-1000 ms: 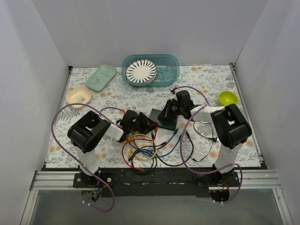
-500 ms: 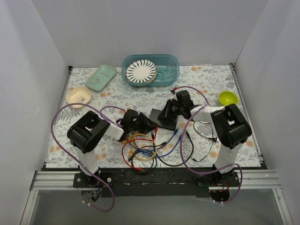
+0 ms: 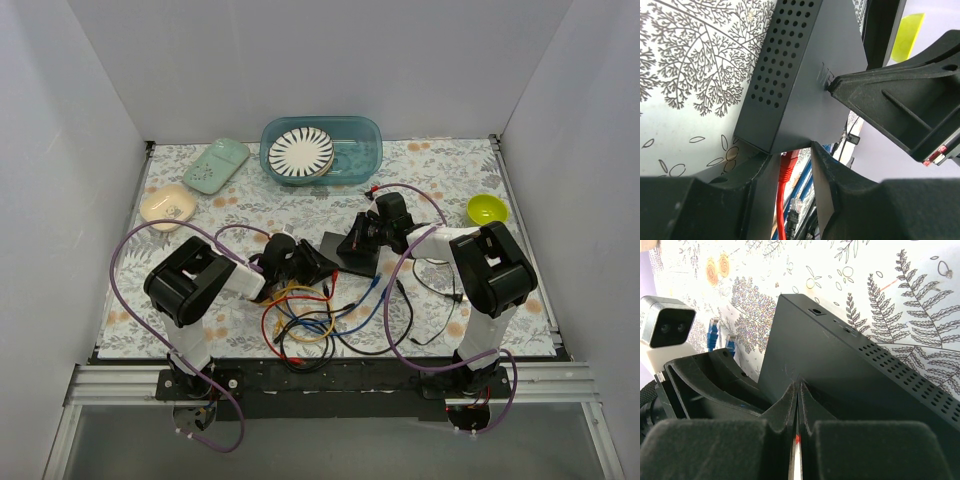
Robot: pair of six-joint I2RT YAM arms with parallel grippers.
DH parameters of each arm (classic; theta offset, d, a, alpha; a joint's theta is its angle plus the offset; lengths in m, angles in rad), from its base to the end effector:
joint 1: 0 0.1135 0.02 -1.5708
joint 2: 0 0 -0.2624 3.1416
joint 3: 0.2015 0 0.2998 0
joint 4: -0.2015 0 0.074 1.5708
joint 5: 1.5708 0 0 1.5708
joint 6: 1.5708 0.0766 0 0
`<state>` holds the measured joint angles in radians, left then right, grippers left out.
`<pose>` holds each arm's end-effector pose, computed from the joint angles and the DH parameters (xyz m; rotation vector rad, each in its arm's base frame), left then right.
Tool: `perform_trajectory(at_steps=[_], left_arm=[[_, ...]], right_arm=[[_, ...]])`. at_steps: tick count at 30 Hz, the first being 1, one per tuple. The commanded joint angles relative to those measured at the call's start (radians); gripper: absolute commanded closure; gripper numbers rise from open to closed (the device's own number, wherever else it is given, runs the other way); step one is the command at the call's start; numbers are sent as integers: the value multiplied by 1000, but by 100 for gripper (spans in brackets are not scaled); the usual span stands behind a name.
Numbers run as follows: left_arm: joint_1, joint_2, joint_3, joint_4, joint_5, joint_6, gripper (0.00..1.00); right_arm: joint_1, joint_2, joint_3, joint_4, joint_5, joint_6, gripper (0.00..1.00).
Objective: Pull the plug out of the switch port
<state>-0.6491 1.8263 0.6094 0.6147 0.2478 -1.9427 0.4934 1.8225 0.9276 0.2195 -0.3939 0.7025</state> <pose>0.2807 -0.2366 0.0287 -1.4992 2.2815 -1.4714 0.3638 0.2290 0.0855 0.0218 2.4159 1.0468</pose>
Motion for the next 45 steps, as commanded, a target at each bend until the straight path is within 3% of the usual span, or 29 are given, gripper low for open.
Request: perform_trajectory(at_steps=[1,10,23,36,45], left_arm=[[-26,44,-74,-217,-22,94,67],[-27,50,-69,-222,-19,108,67],[-27,100,-25,-259,-7,57,100],[-27,107,-27,-251,19,67,100],[-27,93,-2,-276,44,97,100]], right_arm=[[5,63,-30,-143,69,-47,94],[4,63,-36,-140,72,-47,94],[5,34,-38,-151,76,-51,94],[122,-198,-84,-373,220,-182,94],[134,-114,-38,-382,311,-205,95]])
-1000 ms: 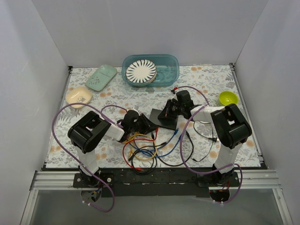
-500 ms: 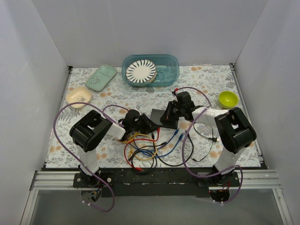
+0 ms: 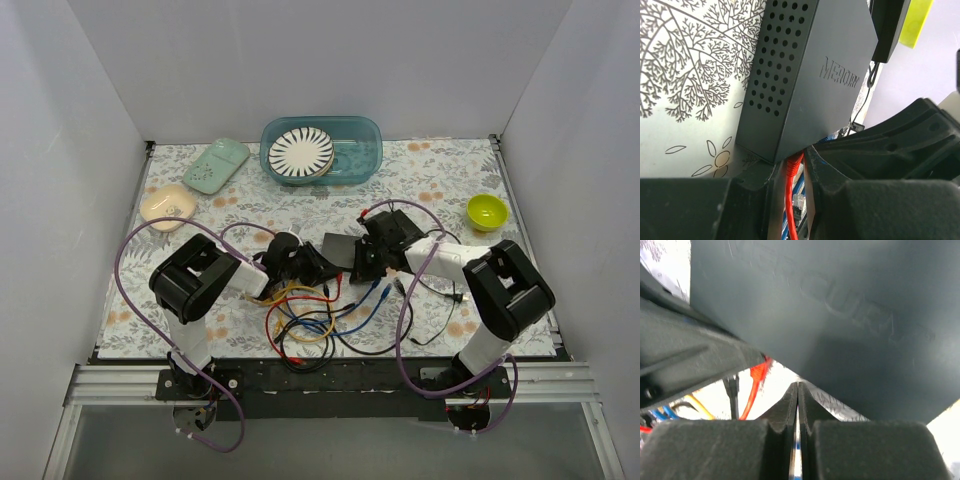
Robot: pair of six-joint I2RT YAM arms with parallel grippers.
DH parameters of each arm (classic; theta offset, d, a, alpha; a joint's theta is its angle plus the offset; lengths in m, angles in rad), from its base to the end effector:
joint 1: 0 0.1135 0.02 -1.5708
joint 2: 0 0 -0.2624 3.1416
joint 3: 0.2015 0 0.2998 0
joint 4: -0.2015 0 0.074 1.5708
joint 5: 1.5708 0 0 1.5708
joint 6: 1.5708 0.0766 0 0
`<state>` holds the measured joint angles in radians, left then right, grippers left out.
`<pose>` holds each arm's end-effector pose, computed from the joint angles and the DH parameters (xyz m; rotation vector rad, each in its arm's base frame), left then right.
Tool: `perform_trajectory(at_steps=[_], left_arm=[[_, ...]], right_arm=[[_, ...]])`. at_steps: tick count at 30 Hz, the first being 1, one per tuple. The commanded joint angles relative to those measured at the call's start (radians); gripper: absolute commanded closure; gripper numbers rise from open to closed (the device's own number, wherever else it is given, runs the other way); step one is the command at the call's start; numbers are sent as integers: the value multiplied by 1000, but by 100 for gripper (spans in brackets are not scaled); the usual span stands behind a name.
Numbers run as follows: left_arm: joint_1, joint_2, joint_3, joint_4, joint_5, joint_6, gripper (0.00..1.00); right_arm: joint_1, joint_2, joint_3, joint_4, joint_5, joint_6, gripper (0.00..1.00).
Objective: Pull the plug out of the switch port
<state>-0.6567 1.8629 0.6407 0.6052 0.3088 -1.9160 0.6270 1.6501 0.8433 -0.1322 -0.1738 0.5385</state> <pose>0.2805 -0.2457 0.0242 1.4412 -2.3538 1.4845 0.2964 0.2311 0.0839 -0.1910 2.6228 0.6640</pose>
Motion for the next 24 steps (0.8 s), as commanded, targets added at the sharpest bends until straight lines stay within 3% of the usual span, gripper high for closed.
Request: perform_trajectory(at_steps=[1,8,14,16,20,24], left_arm=[[-20,50,-35,-266,-11,75,100],[-20,15,-68,-285,32,117,100],[-20,-68,-119,-306,36,132,100],[-17,-123,-124,-355,7,149,100],[2,-389,-112,-522,-134,167,100],[25,-491,-26,-798,-293,198,100]], right_arm=[[0,69,75,-29,100,-41,95],[0,168,132,26,74,32,95],[0,149,120,49,79,51,95],[0,99,102,40,89,49,95],[0,-12,77,-7,160,14,96],[0,-91,62,-44,168,-26,96]])
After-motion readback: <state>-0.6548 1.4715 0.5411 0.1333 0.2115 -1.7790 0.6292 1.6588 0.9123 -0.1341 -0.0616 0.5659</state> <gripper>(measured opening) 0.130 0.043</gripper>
